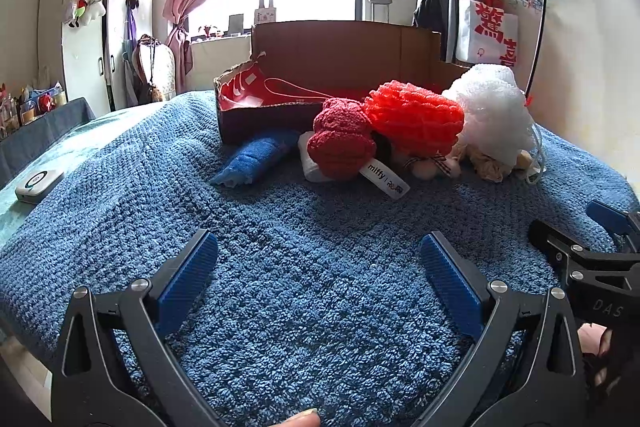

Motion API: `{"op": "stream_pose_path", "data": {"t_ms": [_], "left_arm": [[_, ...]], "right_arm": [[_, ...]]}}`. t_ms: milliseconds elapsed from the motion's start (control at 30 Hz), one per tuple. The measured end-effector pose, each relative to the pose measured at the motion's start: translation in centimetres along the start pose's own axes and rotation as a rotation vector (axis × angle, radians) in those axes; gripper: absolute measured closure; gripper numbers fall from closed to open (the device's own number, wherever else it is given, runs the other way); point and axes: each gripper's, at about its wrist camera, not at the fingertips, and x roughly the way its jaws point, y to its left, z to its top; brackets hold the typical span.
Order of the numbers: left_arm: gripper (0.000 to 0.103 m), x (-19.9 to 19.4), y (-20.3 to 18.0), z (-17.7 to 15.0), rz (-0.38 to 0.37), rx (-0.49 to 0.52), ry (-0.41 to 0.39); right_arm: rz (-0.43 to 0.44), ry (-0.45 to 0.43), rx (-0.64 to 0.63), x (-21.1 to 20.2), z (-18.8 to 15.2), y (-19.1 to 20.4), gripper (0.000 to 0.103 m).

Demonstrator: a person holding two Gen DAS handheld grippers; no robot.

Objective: Organize soft objects
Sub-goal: 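Grasp the dark red knitted bunny with left while right grasps the white mesh pouf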

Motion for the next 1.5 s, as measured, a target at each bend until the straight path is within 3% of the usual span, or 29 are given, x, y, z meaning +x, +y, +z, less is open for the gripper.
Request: {"op": "stream_pose_path", "data": {"t_ms": [333, 600, 767, 1133, 1267, 1333, 1400, 1467, 1500], "left_arm": [[0.0, 0.0, -0.2, 3.9, -0.025, 0.022, -0.043], [0.0, 1.2, 0.5, 7.0, -0.03, 0.013, -0.033], [0.0, 2.7, 0.9, 8.7, -0.05, 0.032, 0.013], [0.004, 5.7, 0.2, 9.1, -0.086, 0.121, 0.114], [0.013, 6.6, -0.3, 8.9, -0.109, 0.148, 0.145], [0.027, 7.1, -0.5, 8.8, -0.129, 0.153, 0.174], [0.049, 7.6, -0.6, 8.8, -0.158, 0.156, 0.201], [0.061, 8.0, -0.8, 8.6, -0.197, 0.157, 0.227], [0.061, 7.9, -0.9, 8.6, -0.221, 0.156, 0.233]], "right_arm": [[0.014, -0.037, 0.02, 0.3, 3.9, -0.4, 0.0], [0.051, -0.036, 0.013, 1.2, 7.1, -0.4, 0.0], [0.093, 0.003, 0.023, 2.5, 8.6, -0.7, 0.0], [0.22, 0.099, 0.015, 5.9, 10.7, -0.6, 0.0], [0.264, 0.107, 0.003, 6.4, 11.0, -0.1, 0.0], [0.295, 0.125, 0.009, 6.9, 10.9, 0.0, 0.002], [0.33, 0.146, 0.018, 7.6, 10.9, 0.0, 0.017], [0.386, 0.165, 0.046, 8.1, 10.7, -0.2, 0.027], [0.409, 0.169, 0.06, 8.2, 10.7, -0.3, 0.033]]}}
